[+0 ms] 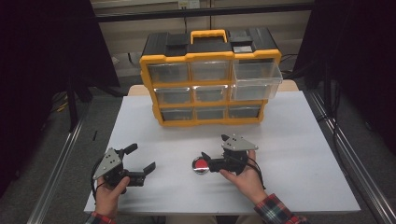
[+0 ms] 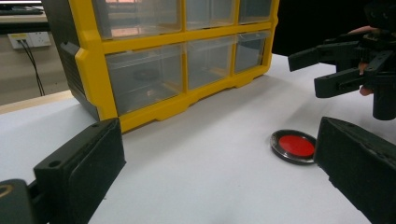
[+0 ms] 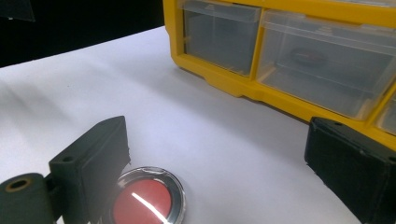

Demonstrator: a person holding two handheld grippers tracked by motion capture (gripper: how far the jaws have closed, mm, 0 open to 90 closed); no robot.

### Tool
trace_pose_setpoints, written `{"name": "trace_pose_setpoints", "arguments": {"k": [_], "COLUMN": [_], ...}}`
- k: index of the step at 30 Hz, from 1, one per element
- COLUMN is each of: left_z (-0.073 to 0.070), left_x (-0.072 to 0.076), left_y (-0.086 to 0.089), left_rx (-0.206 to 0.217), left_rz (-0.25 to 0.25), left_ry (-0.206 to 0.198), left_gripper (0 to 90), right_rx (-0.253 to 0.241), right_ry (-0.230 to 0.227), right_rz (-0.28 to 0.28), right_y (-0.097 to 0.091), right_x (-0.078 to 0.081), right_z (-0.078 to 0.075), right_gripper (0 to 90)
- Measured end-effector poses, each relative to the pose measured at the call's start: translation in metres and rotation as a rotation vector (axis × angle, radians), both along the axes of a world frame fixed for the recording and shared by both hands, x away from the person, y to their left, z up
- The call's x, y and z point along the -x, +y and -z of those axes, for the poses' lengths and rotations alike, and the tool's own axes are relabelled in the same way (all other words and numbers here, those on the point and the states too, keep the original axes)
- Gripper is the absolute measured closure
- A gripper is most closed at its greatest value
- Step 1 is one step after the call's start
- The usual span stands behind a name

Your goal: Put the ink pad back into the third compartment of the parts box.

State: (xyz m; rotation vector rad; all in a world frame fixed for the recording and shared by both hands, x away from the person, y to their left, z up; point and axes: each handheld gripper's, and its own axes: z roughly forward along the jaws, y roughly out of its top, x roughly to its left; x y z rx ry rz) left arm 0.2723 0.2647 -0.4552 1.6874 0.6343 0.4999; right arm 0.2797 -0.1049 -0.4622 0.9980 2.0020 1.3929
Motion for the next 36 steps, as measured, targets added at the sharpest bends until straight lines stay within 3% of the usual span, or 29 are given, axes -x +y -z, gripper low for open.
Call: {"name": "trace_pose_setpoints", "arguments": {"k": [15, 23, 27, 28, 36], "left_z": [0.0, 0.0, 0.0, 0.0, 0.0], "left_x": [0.0, 0.0, 0.0, -0.001, 0.0], "left_y": [0.001, 0.001, 0.001, 0.002, 0.001], "left_rx": [-0.004, -0.004, -0.003, -0.021, -0.01], "left_rz": [-0.002, -0.001, -0.002, 0.006, 0.003], "left_ry": [-0.002, -0.002, 0.0, -0.002, 0.005], "left_gripper": [2.0, 2.0, 1.9, 2.0, 2.0], "right_rx": [0.02, 0.051, 0.052, 0.054, 0.088], "right_ry": [0.061, 0.121, 0.157, 0.16, 0.223], "right_rz": [-0.034, -0.119, -0.131, -0.137, -0.208], "right_y": [0.01, 0.017, 0.019, 0.02, 0.025], "right_x": [-0.005, -0.007, -0.007, -0.007, -0.009], "right_z": [0.011, 0.015, 0.018, 0.019, 0.024], "right_gripper": [6.0, 6.0, 6.9, 7.2, 14.0]}}
